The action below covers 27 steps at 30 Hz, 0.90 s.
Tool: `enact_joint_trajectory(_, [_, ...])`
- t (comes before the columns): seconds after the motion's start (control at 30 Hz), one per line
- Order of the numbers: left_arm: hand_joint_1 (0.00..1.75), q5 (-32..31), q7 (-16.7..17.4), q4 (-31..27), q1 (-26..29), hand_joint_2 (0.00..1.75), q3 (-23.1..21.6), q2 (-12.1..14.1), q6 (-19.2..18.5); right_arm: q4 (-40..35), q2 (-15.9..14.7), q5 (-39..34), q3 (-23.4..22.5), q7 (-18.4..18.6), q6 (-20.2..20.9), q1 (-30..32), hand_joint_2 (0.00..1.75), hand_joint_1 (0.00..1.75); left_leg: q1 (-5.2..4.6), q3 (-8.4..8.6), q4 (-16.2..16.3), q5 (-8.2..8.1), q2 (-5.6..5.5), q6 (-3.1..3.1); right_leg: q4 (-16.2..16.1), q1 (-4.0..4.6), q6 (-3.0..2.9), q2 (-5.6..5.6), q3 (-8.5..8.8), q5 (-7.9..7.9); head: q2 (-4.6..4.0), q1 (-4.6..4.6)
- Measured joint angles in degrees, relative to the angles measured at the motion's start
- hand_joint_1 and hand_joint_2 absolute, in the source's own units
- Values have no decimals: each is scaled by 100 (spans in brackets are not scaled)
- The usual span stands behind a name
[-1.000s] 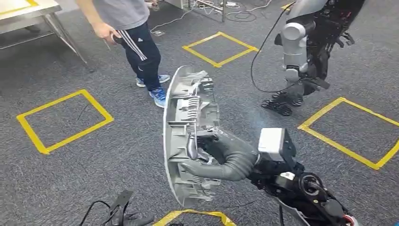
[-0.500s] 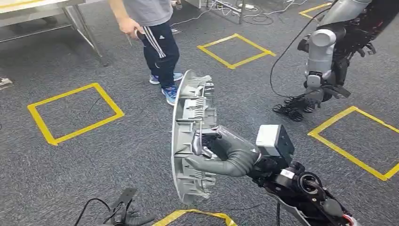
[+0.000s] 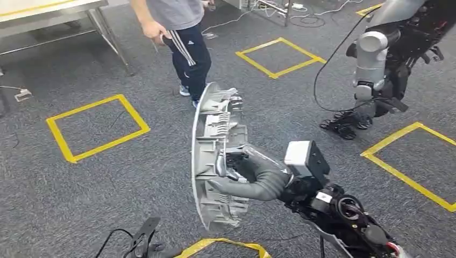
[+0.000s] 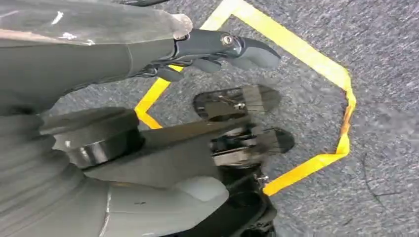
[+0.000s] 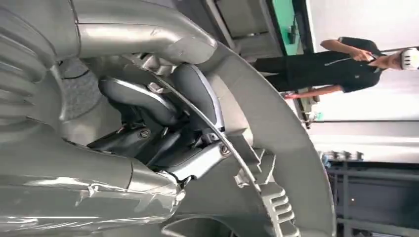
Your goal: Take the parts from the cabinet and place them on the table.
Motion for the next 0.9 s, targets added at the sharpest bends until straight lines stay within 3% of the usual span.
enact_joint_trajectory(0.03, [0,-9,15,0,21,175,0,0,2,2,0,0,0,4,-11,16,175,175,6,-63,124,16,8,-7,1,0,0,-23,0,0,0,-15])
enact_joint_trajectory(0.07, [0,-9,22,0,39,175,0,2,2,0,0,0,-2,11,-22,31,175,175,10,14,-37,153,24,-12,3,-1,1,-43,3,-1,0,-35])
enact_joint_trajectory(0.1, [0,-17,31,0,46,175,0,9,2,0,0,0,-11,13,-31,49,175,175,15,228,-457,392,45,-11,9,-3,6,-59,4,-4,0,-59])
enact_joint_trajectory(0.13, [0,-31,33,0,45,175,0,18,11,-2,0,2,-26,13,-28,54,175,175,18,540,-1080,673,76,0,23,-6,21,-78,7,-14,0,-77])
enact_joint_trajectory(0.17, [0,-33,42,0,40,175,0,26,24,-11,0,22,-48,13,-17,55,175,175,16,804,-1587,859,158,17,42,-3,42,-90,6,-27,0,-96])
enact_joint_trajectory(0.2, [0,-33,52,0,26,175,0,28,48,-30,0,41,-74,7,-4,62,175,175,-22,911,-1843,837,231,33,90,55,81,-98,-24,-53,0,-133])
enact_joint_trajectory(0.3, [0,-26,50,0,56,175,0,48,129,-96,0,68,-103,4,76,89,175,175,-34,873,-1810,851,143,116,86,45,145,-134,-25,-49,0,-24])
enact_joint_trajectory(0.37, [0,-6,35,0,63,175,2,65,142,-140,0,81,-114,7,103,102,175,175,9,899,-1856,886,119,191,110,33,210,-141,-38,-96,0,-44])
enact_joint_trajectory(0.4, [0,-2,15,0,61,175,2,79,146,-164,0,83,-135,7,118,109,175,175,11,905,-1859,889,103,201,270,19,239,-76,-84,-231,0,-14])
enact_joint_trajectory(0.47, [0,15,-18,0,62,175,2,81,116,-210,0,83,-151,11,125,112,175,175,14,903,-1858,888,76,243,1270,4,284,-7,-529,-754,0,101])
enact_joint_trajectory(0.5, [0,33,-29,0,67,175,2,76,92,-214,0,83,-155,15,125,119,175,175,9,901,-1858,887,60,246,1749,2,294,-1,-751,-932,0,107])
enact_joint_trajectory(0.53, [0,50,-39,0,71,175,2,72,83,-225,-2,83,-168,26,120,137,175,175,7,903,-1857,886,39,246,2052,0,300,0,-898,-990,0,116])
enact_joint_trajectory(0.57, [0,61,-46,0,72,175,2,64,79,-238,-2,83,-186,31,118,159,175,175,7,908,-1856,886,13,245,2036,0,295,3,-899,-905,0,120])
enact_joint_trajectory(0.6, [0,72,-48,0,69,175,2,59,79,-247,-2,83,-195,31,116,167,175,175,7,912,-1854,885,-22,244,1765,0,281,12,-778,-708,0,129])
enact_joint_trajectory(0.67, [0,79,-48,0,57,175,4,20,76,-306,-2,83,-225,18,114,161,175,175,8,935,-1851,880,-95,236,655,0,229,63,-248,-140,0,146])
enact_joint_trajectory(0.7, [0,79,-48,0,53,175,4,4,76,-339,-2,89,-243,0,109,149,175,175,7,928,-1851,874,-119,224,250,-4,201,179,-76,-36,0,153])
enact_joint_trajectory(0.73, [0,79,-48,0,43,175,4,-4,77,-373,-2,127,-249,-18,107,130,175,175,-30,894,-1816,873,-152,199,126,4,186,201,-8,-77,0,157])
enact_joint_trajectory(0.83, [0,81,-26,0,37,175,4,-17,76,-437,-2,151,-278,-31,66,109,175,175,-4,861,-1845,908,-177,111,135,27,144,175,-45,-78,0,131])
enact_joint_trajectory(0.87, [0,81,-15,0,31,175,4,-15,76,-470,0,168,-286,-26,63,96,175,175,-9,852,-1813,871,-165,78,63,-11,92,144,-20,-42,0,129])
enact_joint_trajectory(0.9, [0,85,-11,0,28,175,4,-15,77,-509,0,197,-289,-17,59,72,175,175,4,793,-1677,757,-65,56,53,-9,65,117,-10,-25,0,122])
